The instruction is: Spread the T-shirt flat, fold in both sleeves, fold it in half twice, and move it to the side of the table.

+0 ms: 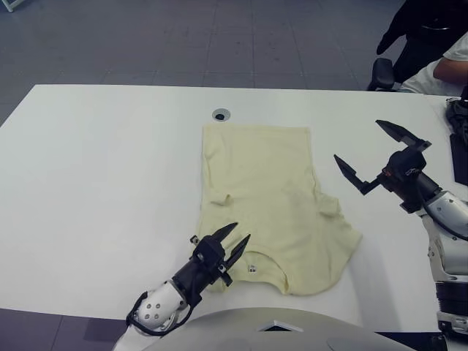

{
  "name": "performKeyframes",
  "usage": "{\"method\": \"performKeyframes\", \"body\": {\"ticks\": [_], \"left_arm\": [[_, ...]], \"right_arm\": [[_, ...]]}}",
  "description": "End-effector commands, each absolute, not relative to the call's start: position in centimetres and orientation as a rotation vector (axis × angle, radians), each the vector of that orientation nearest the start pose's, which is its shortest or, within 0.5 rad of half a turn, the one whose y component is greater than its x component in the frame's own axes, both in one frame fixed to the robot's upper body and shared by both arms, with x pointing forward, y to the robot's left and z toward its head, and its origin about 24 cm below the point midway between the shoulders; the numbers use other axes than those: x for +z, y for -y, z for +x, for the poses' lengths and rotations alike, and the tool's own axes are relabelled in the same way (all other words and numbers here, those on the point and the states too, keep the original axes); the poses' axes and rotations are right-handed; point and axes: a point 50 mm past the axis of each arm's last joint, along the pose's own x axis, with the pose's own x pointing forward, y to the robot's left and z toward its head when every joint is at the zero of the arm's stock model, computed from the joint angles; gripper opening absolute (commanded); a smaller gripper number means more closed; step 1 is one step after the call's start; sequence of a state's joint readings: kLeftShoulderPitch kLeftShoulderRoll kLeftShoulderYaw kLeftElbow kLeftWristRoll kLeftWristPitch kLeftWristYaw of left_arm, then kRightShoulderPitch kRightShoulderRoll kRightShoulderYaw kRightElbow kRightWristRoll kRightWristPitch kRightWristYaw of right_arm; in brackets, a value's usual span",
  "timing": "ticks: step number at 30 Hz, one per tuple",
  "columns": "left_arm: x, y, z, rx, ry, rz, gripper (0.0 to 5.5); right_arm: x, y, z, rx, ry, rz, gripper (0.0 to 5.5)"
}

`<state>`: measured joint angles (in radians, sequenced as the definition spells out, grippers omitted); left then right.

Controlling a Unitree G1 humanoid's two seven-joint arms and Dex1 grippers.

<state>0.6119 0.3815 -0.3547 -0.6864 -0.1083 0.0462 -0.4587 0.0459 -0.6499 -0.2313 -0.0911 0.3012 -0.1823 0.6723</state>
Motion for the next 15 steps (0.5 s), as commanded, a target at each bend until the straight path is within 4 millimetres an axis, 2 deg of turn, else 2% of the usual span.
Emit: {"method": "performKeyframes", "body": {"ticks": [1, 4, 6, 11, 14, 15], "left_arm": [[10.7, -12.4, 12.9, -0.766, 0.049, -0.061, 2.57], [12.7, -15.2, 15.7, -0.548, 0.144, -0.141, 3.08], [13.6, -17.4, 17.1, -0.387, 0.196, -0.142, 3.39], [15.0, -20.2, 18.4, -0.185, 0.260, -0.099, 4.35], [15.5, -20.8, 18.5, -0.136, 0.281, -0.077, 4.86], [15.6, -20.6, 18.4, -0.141, 0.284, -0.081, 5.02]], "right_arm": [[11.6, 27.6, 21.8, 0.606, 0.095, -0.168, 5.40], [10.4, 29.1, 19.9, 0.726, -0.010, 0.038, 5.40], [9.1, 30.3, 18.8, 0.761, -0.111, 0.087, 5.40], [6.2, 31.7, 16.6, 0.820, -0.380, -0.024, 5.40], [5.6, 32.5, 16.2, 0.806, -0.438, -0.053, 5.40], [5.4, 32.7, 16.2, 0.803, -0.446, -0.053, 5.20]]}}
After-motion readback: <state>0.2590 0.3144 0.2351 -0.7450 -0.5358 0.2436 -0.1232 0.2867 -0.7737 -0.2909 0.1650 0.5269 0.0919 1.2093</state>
